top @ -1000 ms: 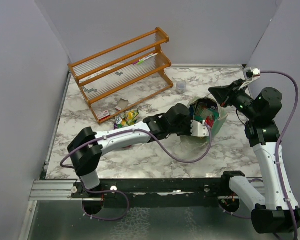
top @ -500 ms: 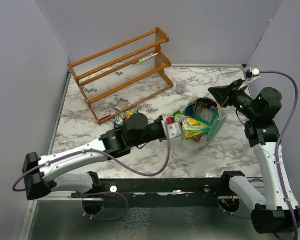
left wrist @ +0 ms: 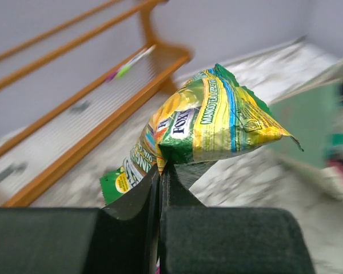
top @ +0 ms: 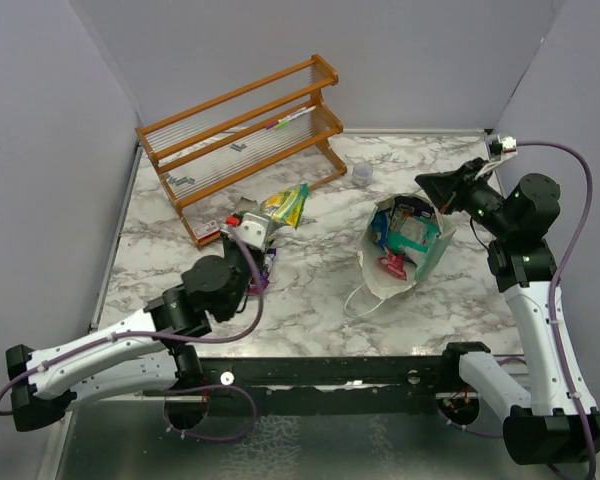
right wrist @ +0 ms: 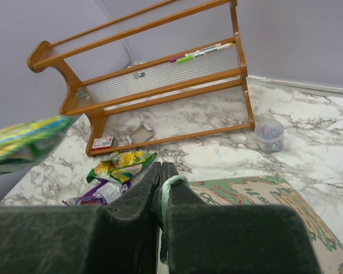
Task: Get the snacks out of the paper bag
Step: Place the snack at the center of the board, then take out the snack from the paper bag, then place the snack at the center of the board.
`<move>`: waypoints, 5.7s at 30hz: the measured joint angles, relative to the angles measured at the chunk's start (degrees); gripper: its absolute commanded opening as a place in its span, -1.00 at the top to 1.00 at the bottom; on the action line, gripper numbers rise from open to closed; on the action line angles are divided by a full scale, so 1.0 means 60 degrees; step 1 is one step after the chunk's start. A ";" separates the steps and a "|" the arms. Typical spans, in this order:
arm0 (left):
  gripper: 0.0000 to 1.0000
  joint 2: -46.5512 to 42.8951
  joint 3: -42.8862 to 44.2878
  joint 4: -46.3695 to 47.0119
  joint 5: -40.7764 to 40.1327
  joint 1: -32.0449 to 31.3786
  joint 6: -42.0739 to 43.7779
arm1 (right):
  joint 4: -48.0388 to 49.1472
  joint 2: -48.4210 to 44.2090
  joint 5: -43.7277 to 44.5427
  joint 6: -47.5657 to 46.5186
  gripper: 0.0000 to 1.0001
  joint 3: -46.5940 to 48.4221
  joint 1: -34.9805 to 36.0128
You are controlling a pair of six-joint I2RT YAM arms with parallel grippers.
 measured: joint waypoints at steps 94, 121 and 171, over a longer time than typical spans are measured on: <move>0.11 1.2233 0.8357 -0.6932 -0.0146 -0.0969 -1.4677 | 0.0637 -0.0208 -0.1129 0.0510 0.96 -0.0346 0.0011; 1.00 1.2983 0.8925 -0.7304 -0.0820 -0.0612 -1.4845 | 0.0696 -0.0208 -0.1282 0.0670 0.96 -0.0390 0.0011; 1.00 0.0317 -0.3606 -0.2619 -0.2266 0.3370 -0.8397 | 0.0481 0.0178 -0.1169 0.0248 0.96 -0.0346 0.0011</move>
